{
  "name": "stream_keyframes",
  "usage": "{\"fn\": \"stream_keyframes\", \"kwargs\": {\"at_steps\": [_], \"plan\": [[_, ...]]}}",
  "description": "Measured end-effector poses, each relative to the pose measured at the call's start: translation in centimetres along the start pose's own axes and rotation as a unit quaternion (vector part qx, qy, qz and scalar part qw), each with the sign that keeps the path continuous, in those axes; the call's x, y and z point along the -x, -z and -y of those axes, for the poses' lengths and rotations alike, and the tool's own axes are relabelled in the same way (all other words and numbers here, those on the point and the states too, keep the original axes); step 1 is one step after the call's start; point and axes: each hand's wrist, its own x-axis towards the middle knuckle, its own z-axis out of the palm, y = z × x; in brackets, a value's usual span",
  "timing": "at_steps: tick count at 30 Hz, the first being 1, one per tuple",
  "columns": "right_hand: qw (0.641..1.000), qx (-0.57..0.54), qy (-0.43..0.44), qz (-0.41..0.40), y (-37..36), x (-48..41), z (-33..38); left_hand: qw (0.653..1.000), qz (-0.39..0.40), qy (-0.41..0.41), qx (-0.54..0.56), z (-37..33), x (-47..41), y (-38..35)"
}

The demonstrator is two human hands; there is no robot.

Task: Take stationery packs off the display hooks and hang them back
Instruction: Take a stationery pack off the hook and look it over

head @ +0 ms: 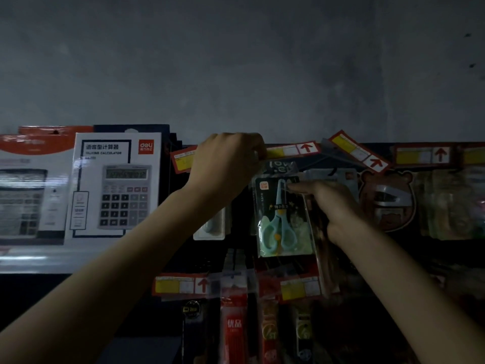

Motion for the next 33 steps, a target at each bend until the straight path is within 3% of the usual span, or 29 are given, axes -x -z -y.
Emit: {"fn": "stream_keyframes", "kwargs": {"at_steps": [4, 9, 14, 20, 28, 30, 33], "plan": [[1.0, 0.011, 0.004, -0.006, 0.0, 0.2, -0.3, 0.999, 0.003, 0.003, 0.053, 0.0, 1.5, -0.2], [1.0, 0.019, -0.023, -0.007, 0.0, 0.3, -0.6, 0.977, 0.023, 0.126, 0.172, -1.3, 6.7, -0.9], [0.999, 0.016, -0.045, 0.004, 0.4, 0.7, -1.2, 0.886, 0.124, 0.257, 0.365, -3.3, 11.3, -2.5], [0.995, 0.069, -0.06, 0.039, 1.7, 1.6, -1.1, 0.796, 0.168, 0.307, 0.493, -3.0, 11.8, -3.6], [0.974, 0.205, -0.015, 0.093, 3.2, 3.7, -2.4, 0.778, 0.105, 0.348, 0.513, -3.3, 11.6, -3.8], [0.971, 0.221, 0.001, 0.086, 3.5, 4.0, -3.0, 0.799, 0.105, 0.341, 0.485, -3.4, 11.4, -4.0], [0.97, 0.234, 0.027, 0.054, 3.2, 3.4, -4.1, 0.783, 0.103, 0.354, 0.5, -3.6, 11.2, -4.4]]}}
